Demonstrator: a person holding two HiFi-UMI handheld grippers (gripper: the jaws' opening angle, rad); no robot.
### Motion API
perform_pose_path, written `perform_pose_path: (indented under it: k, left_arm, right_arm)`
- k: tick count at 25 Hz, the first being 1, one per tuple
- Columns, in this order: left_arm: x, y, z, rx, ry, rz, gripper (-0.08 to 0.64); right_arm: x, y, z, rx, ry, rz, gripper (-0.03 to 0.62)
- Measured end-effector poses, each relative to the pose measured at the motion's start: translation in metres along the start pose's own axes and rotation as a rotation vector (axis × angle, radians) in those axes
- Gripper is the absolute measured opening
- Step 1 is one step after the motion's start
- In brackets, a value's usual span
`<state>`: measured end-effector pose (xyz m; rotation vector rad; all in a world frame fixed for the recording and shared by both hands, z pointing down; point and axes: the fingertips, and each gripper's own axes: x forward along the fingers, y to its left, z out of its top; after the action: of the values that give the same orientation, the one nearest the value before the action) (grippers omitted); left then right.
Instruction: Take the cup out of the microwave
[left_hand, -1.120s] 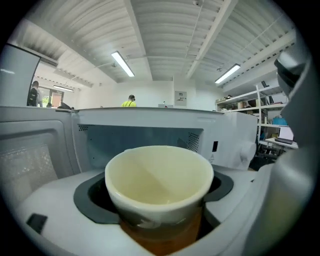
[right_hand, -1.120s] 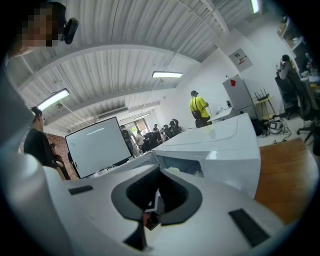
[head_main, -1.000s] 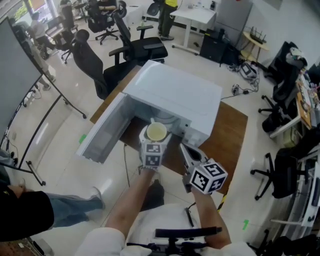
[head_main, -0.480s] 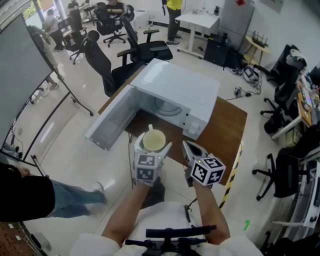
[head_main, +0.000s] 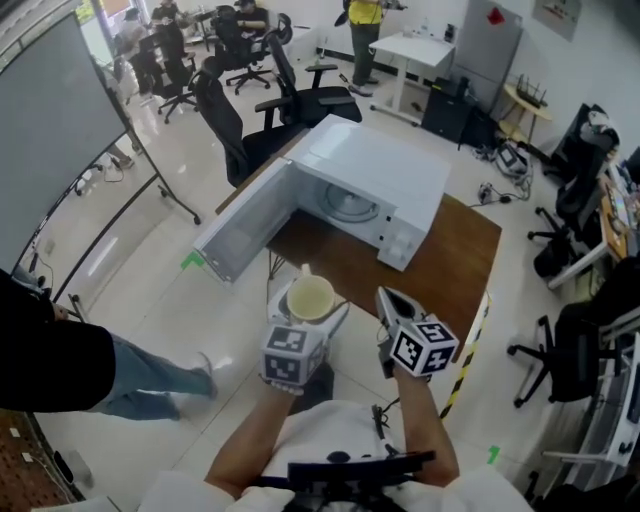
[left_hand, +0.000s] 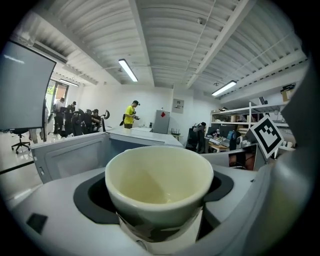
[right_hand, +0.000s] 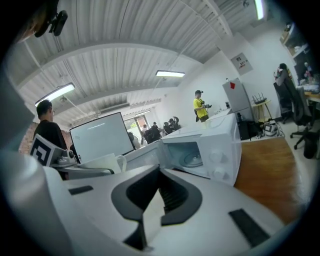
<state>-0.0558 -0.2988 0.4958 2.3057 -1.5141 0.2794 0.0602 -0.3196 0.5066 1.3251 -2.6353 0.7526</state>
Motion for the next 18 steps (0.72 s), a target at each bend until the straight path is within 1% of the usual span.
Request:
perform_pose_path:
  k: [4,9,13,18]
  left_arm:
    - [-0.017,-0.007,-0.017,-0.012,0.009,0.005,0.463]
    - [-0.025,-0.007,-0.022,-0.012,0.008,0.007,0.463]
    - [-0.029,-0.001,-0.021,-0.025,-0.003,0.011,0.463]
    - [-0.031,0.003,-0.012,-0.028,-0.014,0.016,0.463]
  right_arm:
    - [-0.013,0.013,-0.006,-0.031,0.002,0.011,0.012]
    - [-0.014,0.028,0.003,-0.058,-0.02,0.035,0.012]
    - [-0.01,0.041,0.001,-0.081,-0.004,0.058,0.011]
    - [-0.006,0.047,0.004,-0.104,0.004,0.063,0.011]
